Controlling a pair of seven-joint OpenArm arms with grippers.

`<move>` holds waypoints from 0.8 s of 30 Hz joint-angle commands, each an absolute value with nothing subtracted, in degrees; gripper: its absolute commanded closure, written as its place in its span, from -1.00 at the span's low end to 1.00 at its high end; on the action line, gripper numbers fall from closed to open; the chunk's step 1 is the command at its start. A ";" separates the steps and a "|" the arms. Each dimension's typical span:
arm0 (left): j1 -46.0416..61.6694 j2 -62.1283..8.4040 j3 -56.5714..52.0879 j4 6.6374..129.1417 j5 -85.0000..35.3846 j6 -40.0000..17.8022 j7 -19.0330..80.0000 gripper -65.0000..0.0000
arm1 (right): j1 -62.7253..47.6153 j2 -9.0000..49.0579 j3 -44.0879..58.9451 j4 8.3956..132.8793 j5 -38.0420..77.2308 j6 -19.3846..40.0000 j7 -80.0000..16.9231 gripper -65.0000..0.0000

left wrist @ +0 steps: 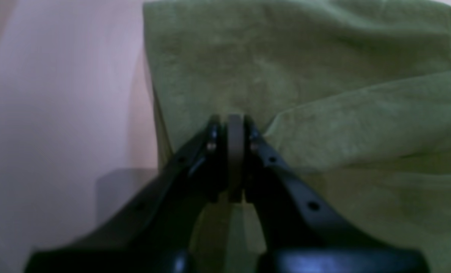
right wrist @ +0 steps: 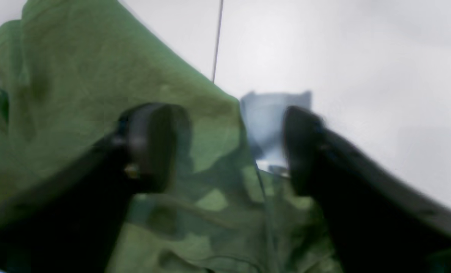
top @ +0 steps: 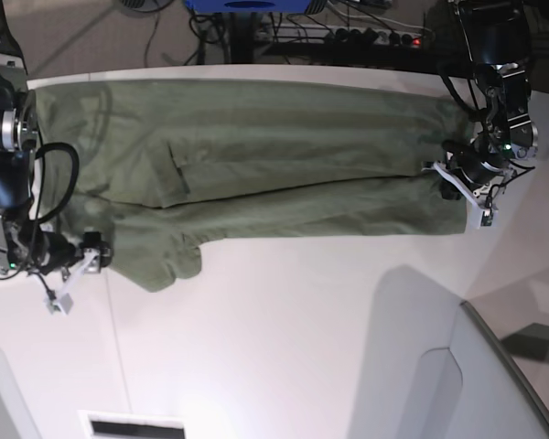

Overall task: Layout the t-shirt on the table in an organized manner, then fold the t-shirt properly
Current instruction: 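Lower the folded edge and open both grippers, then regrasp the folded shirt's ends with both grippers and pull outward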

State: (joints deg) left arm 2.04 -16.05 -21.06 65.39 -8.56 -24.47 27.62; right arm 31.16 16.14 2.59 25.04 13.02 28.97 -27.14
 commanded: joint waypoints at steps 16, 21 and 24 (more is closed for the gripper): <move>1.27 -16.84 -21.32 66.33 -8.75 -24.66 26.86 1.00 | 28.35 16.31 3.30 45.32 13.58 26.42 -42.86 1.00; 1.27 -16.84 -21.32 66.33 -8.75 -24.66 26.86 1.00 | 22.02 15.16 4.79 59.38 16.40 25.98 -53.41 1.00; 1.27 -17.01 -21.23 66.42 -8.75 -24.66 26.95 1.00 | 16.66 14.55 8.66 68.35 17.27 25.98 -57.80 1.00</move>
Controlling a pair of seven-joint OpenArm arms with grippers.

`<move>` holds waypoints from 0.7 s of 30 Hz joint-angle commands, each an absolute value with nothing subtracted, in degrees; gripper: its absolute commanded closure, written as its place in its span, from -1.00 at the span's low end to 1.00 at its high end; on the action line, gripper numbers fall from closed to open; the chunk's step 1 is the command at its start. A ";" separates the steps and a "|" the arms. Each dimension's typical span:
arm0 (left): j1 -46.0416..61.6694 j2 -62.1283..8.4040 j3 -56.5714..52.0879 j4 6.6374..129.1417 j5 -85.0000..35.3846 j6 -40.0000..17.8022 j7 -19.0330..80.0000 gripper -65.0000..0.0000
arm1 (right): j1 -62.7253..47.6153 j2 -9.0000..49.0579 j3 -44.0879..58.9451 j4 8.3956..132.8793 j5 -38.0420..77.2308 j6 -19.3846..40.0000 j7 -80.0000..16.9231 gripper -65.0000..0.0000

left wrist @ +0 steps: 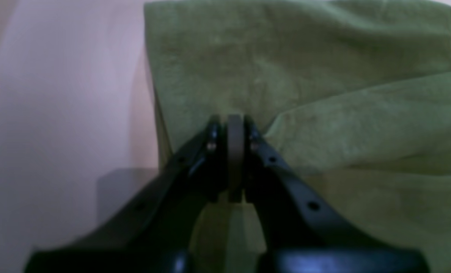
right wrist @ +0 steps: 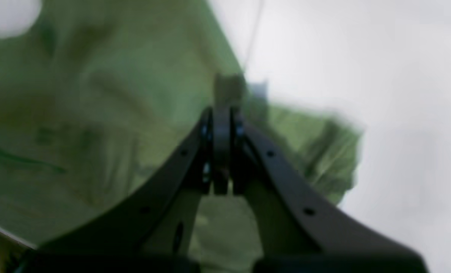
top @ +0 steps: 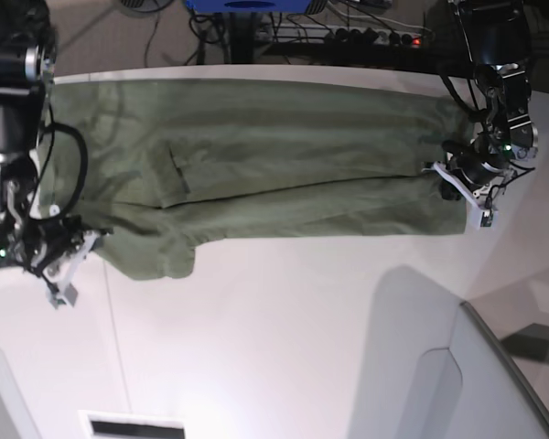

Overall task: Layout the t-shirt on the table in an organized manner, then fold the t-shirt properly
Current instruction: 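Regrasp the folded shirt's ends with both grippers and pull outward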

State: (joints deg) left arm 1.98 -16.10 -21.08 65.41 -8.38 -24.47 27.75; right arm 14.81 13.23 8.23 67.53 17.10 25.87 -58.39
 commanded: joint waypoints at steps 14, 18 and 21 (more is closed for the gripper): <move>1.54 -18.33 -17.71 69.23 -8.75 -24.66 27.03 1.00 | -0.48 13.14 11.74 88.57 17.27 26.24 -64.92 1.00; 1.36 -18.95 -17.36 69.14 -8.75 -24.66 27.03 1.00 | -1.19 13.14 11.82 88.84 17.27 26.24 -65.19 1.00; 1.36 -18.95 -17.36 68.88 -8.75 -24.66 26.86 1.00 | -1.89 13.58 11.82 88.84 17.27 26.24 -65.19 1.00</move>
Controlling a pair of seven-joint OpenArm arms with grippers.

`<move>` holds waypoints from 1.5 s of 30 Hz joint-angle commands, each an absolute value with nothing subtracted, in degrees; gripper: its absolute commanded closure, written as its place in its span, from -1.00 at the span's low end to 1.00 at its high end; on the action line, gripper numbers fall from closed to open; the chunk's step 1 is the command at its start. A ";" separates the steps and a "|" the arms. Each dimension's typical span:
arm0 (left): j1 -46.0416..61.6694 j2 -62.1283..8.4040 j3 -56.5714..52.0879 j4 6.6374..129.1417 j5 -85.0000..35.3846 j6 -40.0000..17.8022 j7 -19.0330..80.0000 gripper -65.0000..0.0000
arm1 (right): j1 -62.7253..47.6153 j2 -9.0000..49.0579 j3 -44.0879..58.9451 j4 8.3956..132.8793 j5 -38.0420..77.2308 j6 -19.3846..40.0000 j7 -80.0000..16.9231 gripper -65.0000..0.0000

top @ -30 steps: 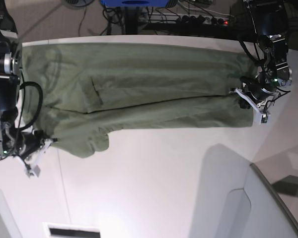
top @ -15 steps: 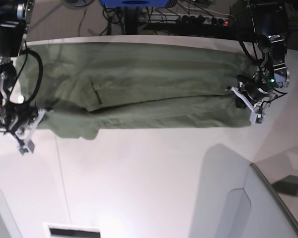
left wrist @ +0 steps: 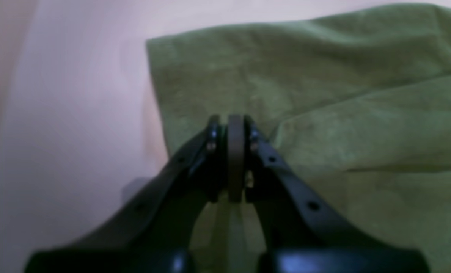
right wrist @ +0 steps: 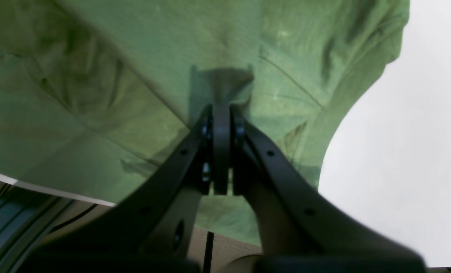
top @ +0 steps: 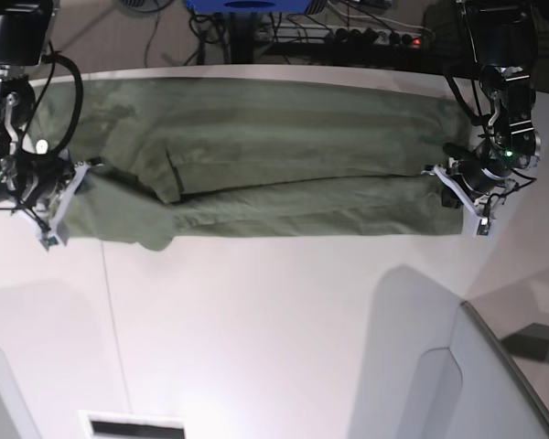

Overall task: Layout the t-shirt on the table in an organized manner, then fold the t-shirt properly
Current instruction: 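Regrasp the folded shirt's ends with both grippers and pull outward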

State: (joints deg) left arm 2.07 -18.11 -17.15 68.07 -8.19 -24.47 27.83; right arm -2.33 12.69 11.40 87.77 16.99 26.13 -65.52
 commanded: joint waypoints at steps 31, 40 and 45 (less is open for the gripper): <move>-1.80 -19.03 -17.27 68.62 -8.75 -24.66 27.12 1.00 | 2.15 15.87 11.74 98.68 17.27 26.24 -73.80 1.00; -1.80 -19.03 -17.54 68.62 -8.75 -24.66 27.12 1.00 | -0.66 13.85 11.82 99.56 17.27 26.24 -73.63 1.00; -1.71 -18.95 -17.36 68.62 -8.75 -24.66 27.12 1.00 | -0.40 12.70 11.82 104.22 17.27 26.24 -74.07 1.00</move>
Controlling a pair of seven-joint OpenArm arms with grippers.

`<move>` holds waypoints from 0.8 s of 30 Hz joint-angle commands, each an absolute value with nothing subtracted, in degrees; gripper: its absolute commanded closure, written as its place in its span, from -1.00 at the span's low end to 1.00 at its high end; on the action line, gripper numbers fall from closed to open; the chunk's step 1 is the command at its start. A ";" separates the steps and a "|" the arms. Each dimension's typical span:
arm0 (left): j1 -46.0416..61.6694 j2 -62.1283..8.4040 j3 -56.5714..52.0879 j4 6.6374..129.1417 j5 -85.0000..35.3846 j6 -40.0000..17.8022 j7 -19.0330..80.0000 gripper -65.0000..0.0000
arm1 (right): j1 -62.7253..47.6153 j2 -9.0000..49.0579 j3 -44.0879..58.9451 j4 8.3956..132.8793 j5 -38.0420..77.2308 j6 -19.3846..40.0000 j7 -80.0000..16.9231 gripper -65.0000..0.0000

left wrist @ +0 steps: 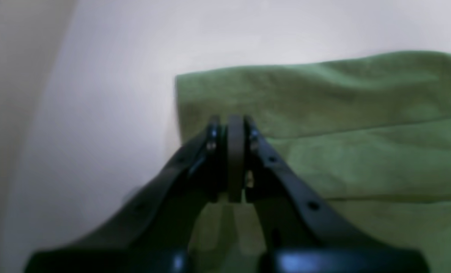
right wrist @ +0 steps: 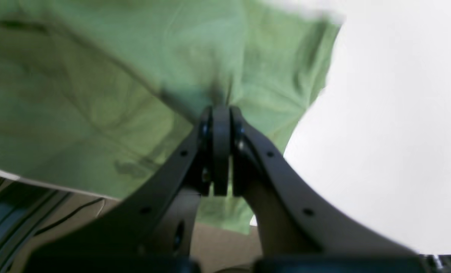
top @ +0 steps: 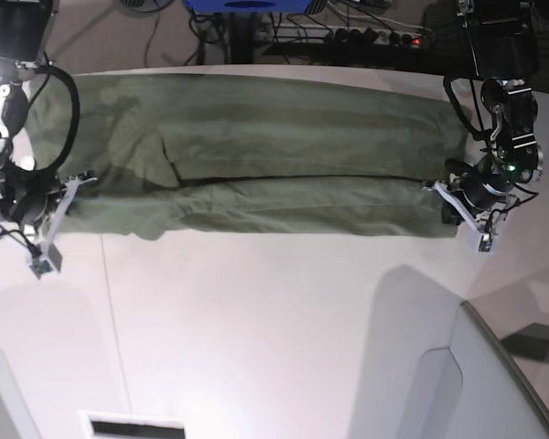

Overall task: Layout the t-shirt on the table in an organized manner, then fold the t-shirt properly
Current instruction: 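Regrasp the folded shirt's ends with both grippers and pull outward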

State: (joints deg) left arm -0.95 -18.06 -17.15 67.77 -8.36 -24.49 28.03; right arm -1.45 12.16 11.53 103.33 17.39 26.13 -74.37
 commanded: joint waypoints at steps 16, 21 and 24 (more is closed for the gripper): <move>-1.10 -18.77 -17.27 68.62 -8.75 -24.66 27.12 1.00 | -3.82 11.47 15.69 107.91 17.27 26.24 -75.30 1.00; -1.01 -18.77 -17.27 68.62 -8.75 -24.66 27.12 1.00 | -7.34 7.78 15.69 108.09 17.19 26.15 -74.42 1.00; -0.92 -18.77 -17.27 68.62 -8.75 -24.66 27.12 1.00 | -8.04 6.90 15.69 107.91 17.01 25.98 -73.36 1.00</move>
